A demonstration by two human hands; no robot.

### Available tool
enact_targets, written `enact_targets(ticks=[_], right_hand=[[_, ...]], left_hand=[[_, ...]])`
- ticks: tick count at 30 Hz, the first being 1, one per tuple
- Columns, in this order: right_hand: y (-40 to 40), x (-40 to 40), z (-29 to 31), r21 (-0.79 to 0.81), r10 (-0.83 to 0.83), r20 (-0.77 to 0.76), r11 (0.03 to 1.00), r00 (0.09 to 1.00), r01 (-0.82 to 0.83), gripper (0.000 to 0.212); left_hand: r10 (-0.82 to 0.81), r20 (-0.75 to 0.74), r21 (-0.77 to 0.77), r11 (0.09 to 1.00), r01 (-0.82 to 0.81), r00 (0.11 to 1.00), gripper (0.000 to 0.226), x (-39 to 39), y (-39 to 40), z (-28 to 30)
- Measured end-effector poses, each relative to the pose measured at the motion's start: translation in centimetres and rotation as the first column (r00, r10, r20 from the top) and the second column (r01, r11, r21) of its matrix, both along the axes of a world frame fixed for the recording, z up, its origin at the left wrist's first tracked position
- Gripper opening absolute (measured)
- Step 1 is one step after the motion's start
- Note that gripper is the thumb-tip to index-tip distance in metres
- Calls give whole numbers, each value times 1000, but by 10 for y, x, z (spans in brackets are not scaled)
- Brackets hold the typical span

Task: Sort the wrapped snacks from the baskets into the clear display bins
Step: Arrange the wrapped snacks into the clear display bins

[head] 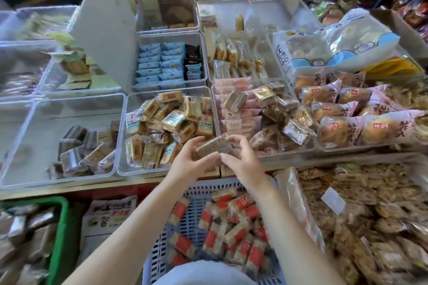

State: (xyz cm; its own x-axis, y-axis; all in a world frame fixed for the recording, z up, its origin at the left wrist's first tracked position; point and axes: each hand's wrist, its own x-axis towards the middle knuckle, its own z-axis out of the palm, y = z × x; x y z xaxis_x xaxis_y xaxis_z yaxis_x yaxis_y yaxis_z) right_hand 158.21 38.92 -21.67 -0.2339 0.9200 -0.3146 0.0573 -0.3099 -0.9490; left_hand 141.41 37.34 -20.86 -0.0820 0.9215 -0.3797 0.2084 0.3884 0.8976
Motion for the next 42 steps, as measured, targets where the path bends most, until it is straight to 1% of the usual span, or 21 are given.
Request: enact_targets(ticks=[2,5,7,9,11,12,15,19,22,24,25,27,29,31,32,33,34,36,39,40,42], right_hand=[[2,-25,0,25,111,53,993,992,-113,31],[12,-58,-12,123,87,351,983,932,-138,27],[19,-75,-30,219,34,643,949,765,-226,37],[22,-90,-52,218,8,850,905,527,-365,46],[17,-100,-73,128,39,932,896,361,-426,55],[14,-103,-81,109,39,946,897,323,-428,58],[12,-107,-91,137,-17,956,908,292,-396,69],[14,-108,-93,138,-32,965,907,262,-398,78],[14,-109,-91,109,-18,974,908,224,-404,81],[14,-111,-89,80,13,976,909,219,-409,82],[13,-110,-87,65,32,974,908,223,-414,80],[14,-109,-84,38,74,967,905,244,-423,71],[17,-105,-79,31,113,947,900,300,-434,61],[18,-97,-71,97,95,897,910,431,-402,54],[17,-89,-68,169,37,864,918,502,-359,50],[17,-80,-64,259,-56,843,914,535,-311,46],[19,-69,-62,348,-171,839,898,516,-269,42],[28,-43,-58,421,-330,868,886,373,-196,41],[48,-11,-51,197,-171,969,970,178,-142,51],[55,-4,-52,101,-76,984,983,161,-151,53],[65,7,-60,-27,62,976,986,210,-166,55]], left_hand=[[50,-47,15,999,-50,998,35,-23,-6,-4],[154,-117,40,988,-150,981,28,-72,-20,-8],[203,-259,68,979,-192,944,27,-112,-28,-9],[291,-350,115,957,-267,891,26,-155,-32,-12],[388,-413,156,921,-356,824,28,-196,-30,-12],[422,-449,167,906,-390,788,31,-214,-28,-12],[472,-538,199,876,-439,698,37,-257,-14,-11],[350,-627,131,928,-349,696,47,-290,14,-37],[13,-687,-178,966,-186,727,57,-298,24,-68],[-282,-659,-437,898,-50,698,62,-297,21,-82],[-364,-657,-507,861,-29,660,64,-294,18,-86],[-331,-754,-446,892,-72,567,58,-286,14,-87],[-75,-861,-171,974,-147,504,44,-269,12,-78],[165,-813,108,985,-135,558,32,-236,6,-60],[199,-763,175,980,-99,615,27,-215,3,-49],[183,-717,197,979,-56,673,23,-194,0,-39],[141,-677,199,980,-5,722,21,-173,-3,-31],[-18,-644,139,980,139,765,19,-136,-4,-19],[-306,-619,-63,937,342,723,22,-94,-1,-17],[-358,-622,-99,918,383,696,23,-83,0,-19],[-407,-638,-132,894,429,654,26,-65,0,-23]])
